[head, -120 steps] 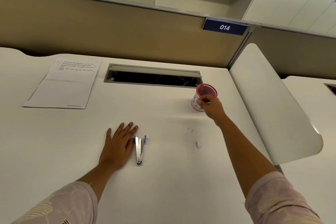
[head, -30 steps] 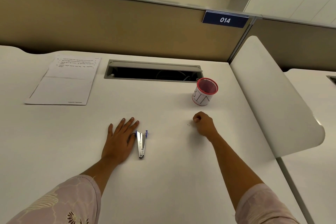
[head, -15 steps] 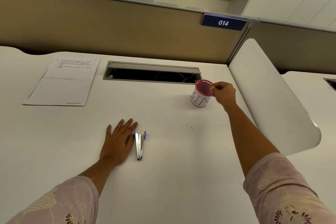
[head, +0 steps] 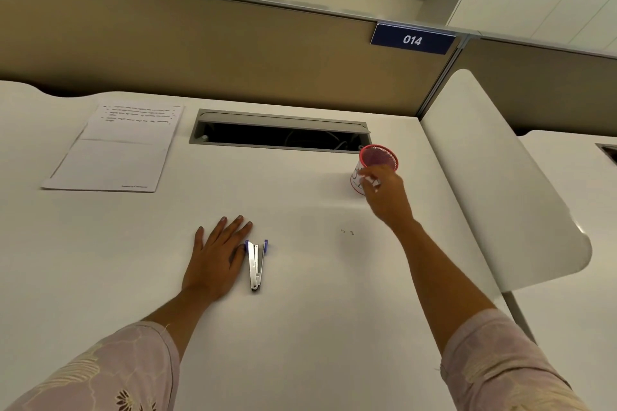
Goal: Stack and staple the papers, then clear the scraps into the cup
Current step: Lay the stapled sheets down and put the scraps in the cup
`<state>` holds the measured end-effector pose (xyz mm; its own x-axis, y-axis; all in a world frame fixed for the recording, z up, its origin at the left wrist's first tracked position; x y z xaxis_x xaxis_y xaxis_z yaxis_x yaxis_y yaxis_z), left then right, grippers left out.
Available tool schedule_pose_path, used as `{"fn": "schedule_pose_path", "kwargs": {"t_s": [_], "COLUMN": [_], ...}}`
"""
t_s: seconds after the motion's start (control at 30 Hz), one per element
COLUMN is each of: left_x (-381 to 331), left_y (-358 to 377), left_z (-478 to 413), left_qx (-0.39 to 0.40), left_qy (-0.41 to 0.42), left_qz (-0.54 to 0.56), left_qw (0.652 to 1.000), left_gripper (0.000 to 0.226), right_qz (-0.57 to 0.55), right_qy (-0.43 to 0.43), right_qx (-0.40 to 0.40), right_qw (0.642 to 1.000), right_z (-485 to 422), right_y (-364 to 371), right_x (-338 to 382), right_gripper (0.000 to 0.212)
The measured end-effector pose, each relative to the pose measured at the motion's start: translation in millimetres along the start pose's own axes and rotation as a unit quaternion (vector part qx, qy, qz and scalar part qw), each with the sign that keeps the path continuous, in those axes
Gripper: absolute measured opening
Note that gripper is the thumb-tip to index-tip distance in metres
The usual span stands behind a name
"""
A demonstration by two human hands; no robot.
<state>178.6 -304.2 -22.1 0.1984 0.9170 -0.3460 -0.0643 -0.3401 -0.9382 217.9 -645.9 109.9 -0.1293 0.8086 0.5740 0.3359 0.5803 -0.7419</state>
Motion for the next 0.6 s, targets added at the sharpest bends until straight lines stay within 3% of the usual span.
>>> {"fn": "schedule_pose_path", "kwargs": {"t_s": [0.17, 0.33, 0.6], "left_x": [0, 0, -2], "left_y": [0, -1, -4], "left_z": [1, 1, 1], "left_qx": [0.000, -0.003, -0.008], "left_qy": [0.001, -0.001, -0.001], "left_qz": [0.003, 0.004, 0.015], "left_qw": [1.000, 1.000, 1.000], "left_gripper": [0.052, 0.052, 0.052], "right_qz": [-0.035, 0.003, 0.057], "right_qy": [0.042, 0.047, 0.017], "right_qx": [0.107, 0.195, 0.119], "right_qw": [0.993, 0.980, 0.991], "right_z": [50, 83, 91], "right_y": [46, 75, 71], "right_x": [-15, -25, -10], "right_gripper": [0.018, 0.034, 0.020]}}
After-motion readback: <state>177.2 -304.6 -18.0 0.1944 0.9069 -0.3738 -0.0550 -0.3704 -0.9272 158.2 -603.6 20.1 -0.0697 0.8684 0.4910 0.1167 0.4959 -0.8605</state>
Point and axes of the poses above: each hand's wrist, its own z-axis away from the middle knuckle, its own y-axis out of the palm, x = y × z, the point moved 10 cm from there along -z, towards the middle knuckle, and after that the axes turned 8 degrees about -y, right-handed, at the moved point
